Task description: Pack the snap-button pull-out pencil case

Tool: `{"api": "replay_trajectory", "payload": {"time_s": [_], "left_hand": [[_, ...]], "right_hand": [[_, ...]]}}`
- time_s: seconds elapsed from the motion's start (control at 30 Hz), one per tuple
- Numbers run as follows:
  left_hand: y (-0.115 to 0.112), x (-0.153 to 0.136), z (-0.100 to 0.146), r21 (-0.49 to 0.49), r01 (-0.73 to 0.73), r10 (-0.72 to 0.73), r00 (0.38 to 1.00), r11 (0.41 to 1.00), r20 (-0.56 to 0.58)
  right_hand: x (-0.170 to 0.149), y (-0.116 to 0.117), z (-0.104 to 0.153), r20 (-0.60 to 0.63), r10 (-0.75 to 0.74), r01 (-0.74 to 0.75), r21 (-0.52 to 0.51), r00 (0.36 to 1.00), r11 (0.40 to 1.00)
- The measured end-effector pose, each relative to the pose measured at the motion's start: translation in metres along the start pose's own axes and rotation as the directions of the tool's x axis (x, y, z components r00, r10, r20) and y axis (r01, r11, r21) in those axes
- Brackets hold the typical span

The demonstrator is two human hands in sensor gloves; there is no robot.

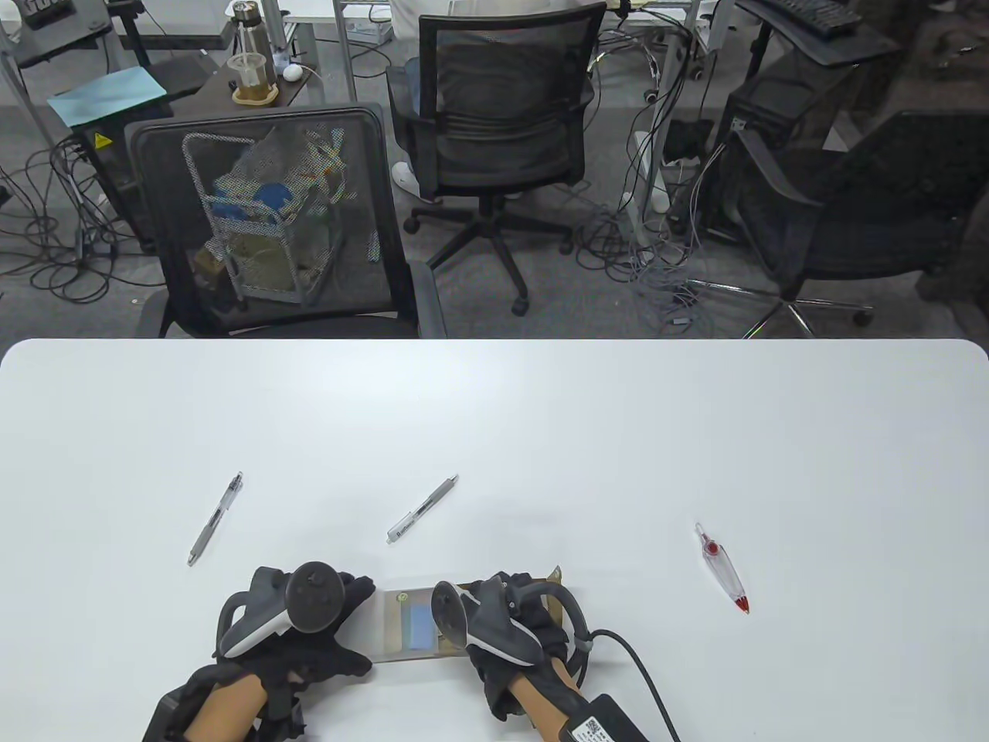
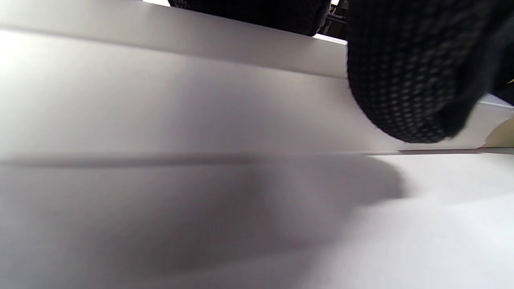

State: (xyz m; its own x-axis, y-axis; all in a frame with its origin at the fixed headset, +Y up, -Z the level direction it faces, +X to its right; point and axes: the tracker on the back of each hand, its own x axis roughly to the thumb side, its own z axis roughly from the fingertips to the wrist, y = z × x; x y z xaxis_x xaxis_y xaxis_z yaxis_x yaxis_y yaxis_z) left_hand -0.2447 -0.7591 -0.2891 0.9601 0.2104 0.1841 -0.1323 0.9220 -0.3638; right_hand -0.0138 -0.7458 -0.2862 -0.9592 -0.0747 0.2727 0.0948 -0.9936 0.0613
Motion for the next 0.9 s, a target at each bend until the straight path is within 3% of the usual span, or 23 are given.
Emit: {"api": "replay_trajectory", "payload": {"time_s": [0.17,0.3,0.37,0.47,0.57,0.7,0.83,0.9], "left_hand": [[0.0,-0.001,0.0,-0.003,-0.008,0.008,1.0,1.0,0.001],[0.0,-0.001,0.0,-0.004,-0.014,0.014,1.0,1.0,0.002],[0.0,-0.001,0.0,-0.004,-0.013,0.013,1.0,1.0,0.002],[0.0,-0.001,0.0,-0.005,-0.015,0.015,1.0,1.0,0.002],[-0.001,-0.001,0.0,-0.003,-0.013,0.013,1.0,1.0,0.001],[-0.001,-0.002,0.0,-0.005,-0.018,0.018,1.0,1.0,0.002],[-0.001,-0.002,-0.001,-0.008,-0.021,0.021,1.0,1.0,0.002],[-0.001,-0.003,-0.001,-0.009,-0.023,0.023,1.0,1.0,0.002]], "right_hand": [[-0.008,-0.001,0.004,0.038,-0.02,0.022,-0.034,0.999,0.999],[-0.039,-0.021,0.019,0.074,-0.102,0.116,-0.211,0.992,0.971],[-0.061,-0.035,0.029,0.049,-0.152,0.159,-0.305,0.987,0.939],[-0.104,-0.052,0.042,-0.102,-0.169,0.111,-0.422,0.98,0.9],[-0.149,-0.049,0.042,-0.315,-0.125,-0.005,-0.384,0.941,0.923],[-0.206,-0.026,0.036,-0.546,-0.057,-0.095,-0.245,0.836,0.965],[-0.243,-0.003,0.033,-0.684,0.051,-0.103,-0.036,0.728,0.994],[-0.254,0.006,0.033,-0.711,0.053,-0.08,-0.005,0.701,0.997]]}}
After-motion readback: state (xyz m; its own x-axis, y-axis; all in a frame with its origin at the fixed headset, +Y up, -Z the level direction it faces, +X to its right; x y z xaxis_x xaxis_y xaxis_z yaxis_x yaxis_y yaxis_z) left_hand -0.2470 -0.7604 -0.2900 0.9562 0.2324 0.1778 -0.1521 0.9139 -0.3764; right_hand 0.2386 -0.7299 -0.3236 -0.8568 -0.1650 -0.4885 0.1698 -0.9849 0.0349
